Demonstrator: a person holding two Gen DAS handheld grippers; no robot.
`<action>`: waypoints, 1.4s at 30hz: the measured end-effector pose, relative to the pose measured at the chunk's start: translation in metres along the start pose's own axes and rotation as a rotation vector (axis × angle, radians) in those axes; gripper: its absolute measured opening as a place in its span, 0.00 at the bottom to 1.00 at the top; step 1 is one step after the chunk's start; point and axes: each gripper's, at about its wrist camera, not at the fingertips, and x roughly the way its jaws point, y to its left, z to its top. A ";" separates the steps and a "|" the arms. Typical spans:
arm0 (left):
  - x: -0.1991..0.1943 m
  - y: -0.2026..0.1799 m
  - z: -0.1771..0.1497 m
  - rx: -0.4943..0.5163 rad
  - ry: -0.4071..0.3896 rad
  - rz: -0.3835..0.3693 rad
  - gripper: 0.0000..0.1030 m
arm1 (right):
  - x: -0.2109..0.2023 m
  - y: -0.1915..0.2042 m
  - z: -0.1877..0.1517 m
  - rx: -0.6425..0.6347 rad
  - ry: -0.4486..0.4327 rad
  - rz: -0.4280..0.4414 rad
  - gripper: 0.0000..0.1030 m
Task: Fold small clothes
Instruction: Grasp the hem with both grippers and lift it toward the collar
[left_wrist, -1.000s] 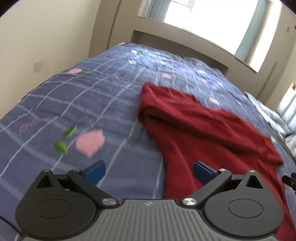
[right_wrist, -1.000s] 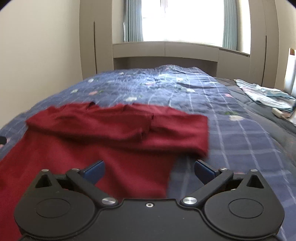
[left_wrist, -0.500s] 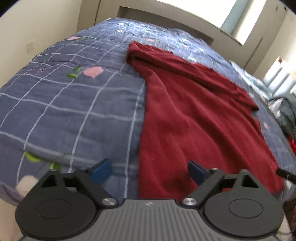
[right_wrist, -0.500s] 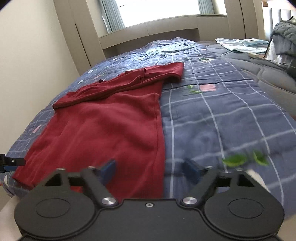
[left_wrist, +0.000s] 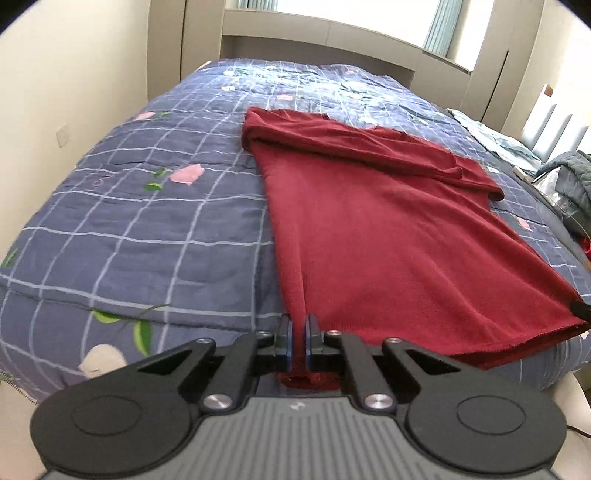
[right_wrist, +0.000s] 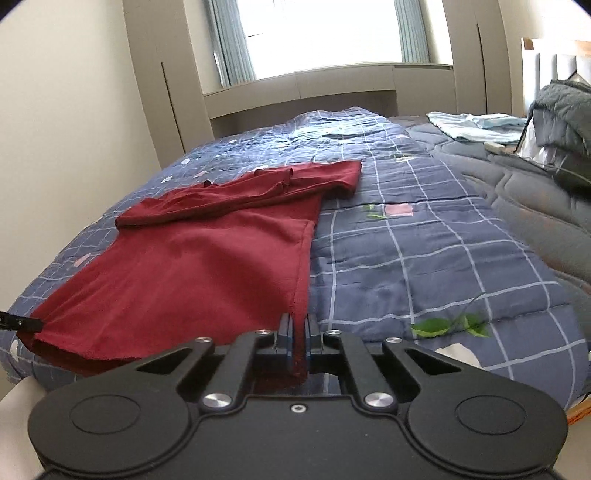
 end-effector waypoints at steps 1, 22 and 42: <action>-0.002 0.001 -0.002 -0.001 -0.001 0.005 0.05 | -0.001 0.001 -0.002 -0.010 0.003 -0.003 0.05; -0.026 -0.031 -0.031 0.216 -0.186 0.052 1.00 | -0.016 0.039 -0.028 -0.382 -0.040 -0.002 0.87; 0.016 -0.103 -0.064 0.486 -0.050 -0.059 1.00 | 0.023 0.104 -0.051 -0.735 -0.049 0.033 0.13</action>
